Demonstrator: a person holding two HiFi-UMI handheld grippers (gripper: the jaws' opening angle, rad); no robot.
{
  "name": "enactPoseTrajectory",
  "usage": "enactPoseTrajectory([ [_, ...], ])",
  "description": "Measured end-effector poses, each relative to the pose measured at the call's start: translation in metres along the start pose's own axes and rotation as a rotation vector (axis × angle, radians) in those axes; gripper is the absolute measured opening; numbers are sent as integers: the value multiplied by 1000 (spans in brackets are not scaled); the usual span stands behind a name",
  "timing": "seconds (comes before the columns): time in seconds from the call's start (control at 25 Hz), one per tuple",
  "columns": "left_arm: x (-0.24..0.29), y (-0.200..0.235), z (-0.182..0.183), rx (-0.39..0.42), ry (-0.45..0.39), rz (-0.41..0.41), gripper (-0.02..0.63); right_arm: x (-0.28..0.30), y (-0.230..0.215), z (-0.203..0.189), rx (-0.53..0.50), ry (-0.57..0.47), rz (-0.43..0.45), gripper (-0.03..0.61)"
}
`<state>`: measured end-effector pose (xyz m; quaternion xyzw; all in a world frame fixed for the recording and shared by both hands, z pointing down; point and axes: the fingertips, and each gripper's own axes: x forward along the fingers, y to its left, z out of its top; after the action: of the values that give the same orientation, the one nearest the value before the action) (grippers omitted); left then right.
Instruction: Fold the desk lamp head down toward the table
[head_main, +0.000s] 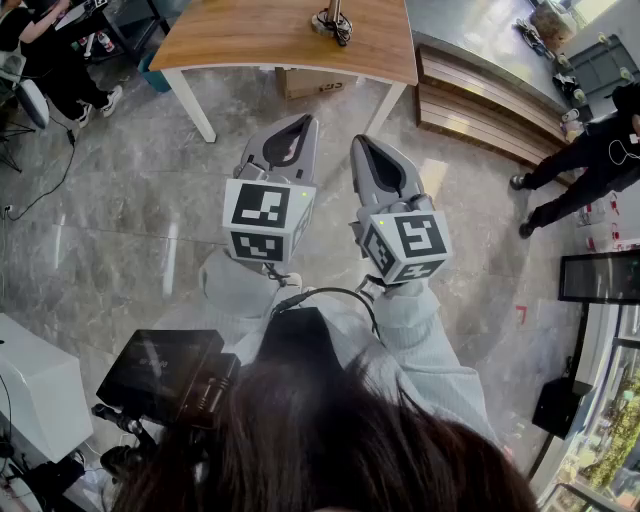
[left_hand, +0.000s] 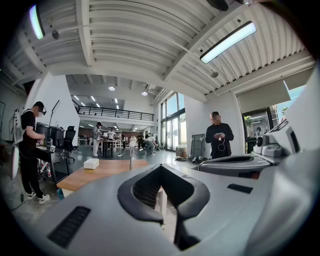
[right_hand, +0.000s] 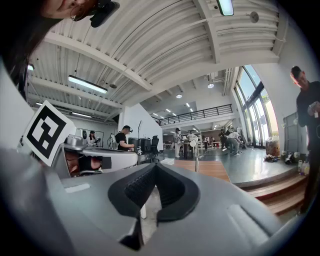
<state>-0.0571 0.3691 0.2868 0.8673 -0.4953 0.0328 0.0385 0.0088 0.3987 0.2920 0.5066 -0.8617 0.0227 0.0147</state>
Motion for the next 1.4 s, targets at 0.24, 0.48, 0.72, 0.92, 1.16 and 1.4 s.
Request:
enactPoseTrajectory([
  [0.24, 1, 1, -1, 7, -4, 2, 3, 1, -1, 1, 16, -20, -1, 2],
  [0.48, 5, 3, 1, 7, -5, 4, 3, 5, -4, 2, 6, -20, -18, 2],
  [0.72, 15, -10, -5, 9, 4, 9, 3, -3, -21, -8, 20, 5, -9, 2],
  [0.92, 29, -11, -13, 16, 20, 27, 3, 2, -45, -14, 48, 4, -12, 2],
  [1.16, 81, 14, -16, -4, 40, 37, 3, 44, -83, -18, 81, 12, 4, 2],
  [1.4, 168, 68, -7, 13, 50, 23, 3, 134, -132, -13, 82, 8, -4, 2],
])
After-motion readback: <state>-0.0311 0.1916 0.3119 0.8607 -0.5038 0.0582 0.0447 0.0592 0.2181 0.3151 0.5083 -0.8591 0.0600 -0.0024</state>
